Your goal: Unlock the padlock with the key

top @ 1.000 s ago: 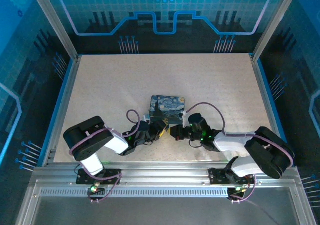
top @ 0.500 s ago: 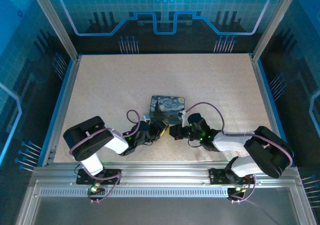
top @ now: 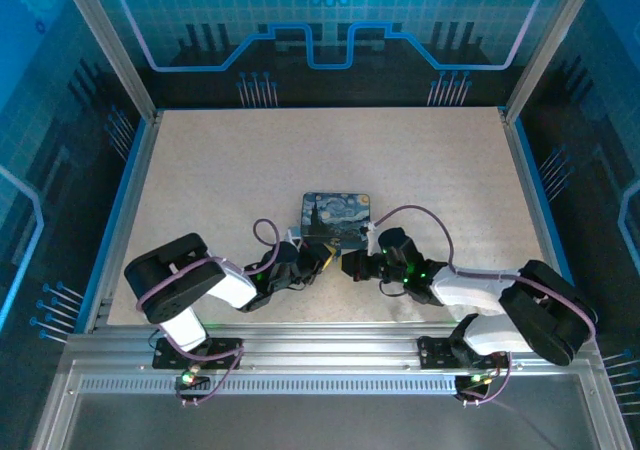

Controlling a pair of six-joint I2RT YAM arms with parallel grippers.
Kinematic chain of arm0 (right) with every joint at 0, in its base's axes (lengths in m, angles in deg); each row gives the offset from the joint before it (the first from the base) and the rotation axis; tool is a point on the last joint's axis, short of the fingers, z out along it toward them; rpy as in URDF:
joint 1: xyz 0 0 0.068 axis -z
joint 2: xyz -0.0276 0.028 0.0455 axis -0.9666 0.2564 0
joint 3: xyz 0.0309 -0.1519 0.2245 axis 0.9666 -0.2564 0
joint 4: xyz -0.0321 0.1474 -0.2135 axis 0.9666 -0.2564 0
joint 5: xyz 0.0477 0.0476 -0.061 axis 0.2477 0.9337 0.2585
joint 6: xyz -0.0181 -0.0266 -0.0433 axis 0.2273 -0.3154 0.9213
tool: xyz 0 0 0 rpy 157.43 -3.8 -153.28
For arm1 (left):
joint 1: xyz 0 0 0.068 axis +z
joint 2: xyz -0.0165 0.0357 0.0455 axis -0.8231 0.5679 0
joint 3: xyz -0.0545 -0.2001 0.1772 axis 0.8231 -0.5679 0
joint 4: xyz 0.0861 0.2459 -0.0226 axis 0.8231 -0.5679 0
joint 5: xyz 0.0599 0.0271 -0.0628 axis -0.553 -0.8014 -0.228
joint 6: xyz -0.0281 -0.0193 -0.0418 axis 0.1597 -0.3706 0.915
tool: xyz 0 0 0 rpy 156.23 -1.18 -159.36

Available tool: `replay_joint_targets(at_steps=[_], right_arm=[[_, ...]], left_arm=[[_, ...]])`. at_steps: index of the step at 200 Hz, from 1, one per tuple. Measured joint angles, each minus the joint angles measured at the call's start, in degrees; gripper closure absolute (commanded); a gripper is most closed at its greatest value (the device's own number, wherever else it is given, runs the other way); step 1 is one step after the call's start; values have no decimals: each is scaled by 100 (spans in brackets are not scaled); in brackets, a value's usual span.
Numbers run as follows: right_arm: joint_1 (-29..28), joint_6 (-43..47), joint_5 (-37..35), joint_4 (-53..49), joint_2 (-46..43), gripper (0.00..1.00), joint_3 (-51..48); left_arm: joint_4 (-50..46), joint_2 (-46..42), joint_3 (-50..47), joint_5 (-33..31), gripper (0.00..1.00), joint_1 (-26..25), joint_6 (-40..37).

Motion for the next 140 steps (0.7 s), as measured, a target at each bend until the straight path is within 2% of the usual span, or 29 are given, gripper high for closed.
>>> replay_joint_targets(at_steps=[31,68,106,140], right_arm=[[2,275,-136,-339,-221,64,2],[-352,1320,-813,-1263,-678,52,125],[-1176,2393,-1768,-1482,-859,45,216],[-1224,2761,-2238,-1401,-953,41,131]], left_arm=[[-240,-190,0,-13,100,4,-94],[-439,-289,48,-17,100,4,-153],[-540,-354,74,-17,100,4,-175],[-595,-474,50,-17,100,4,-315]])
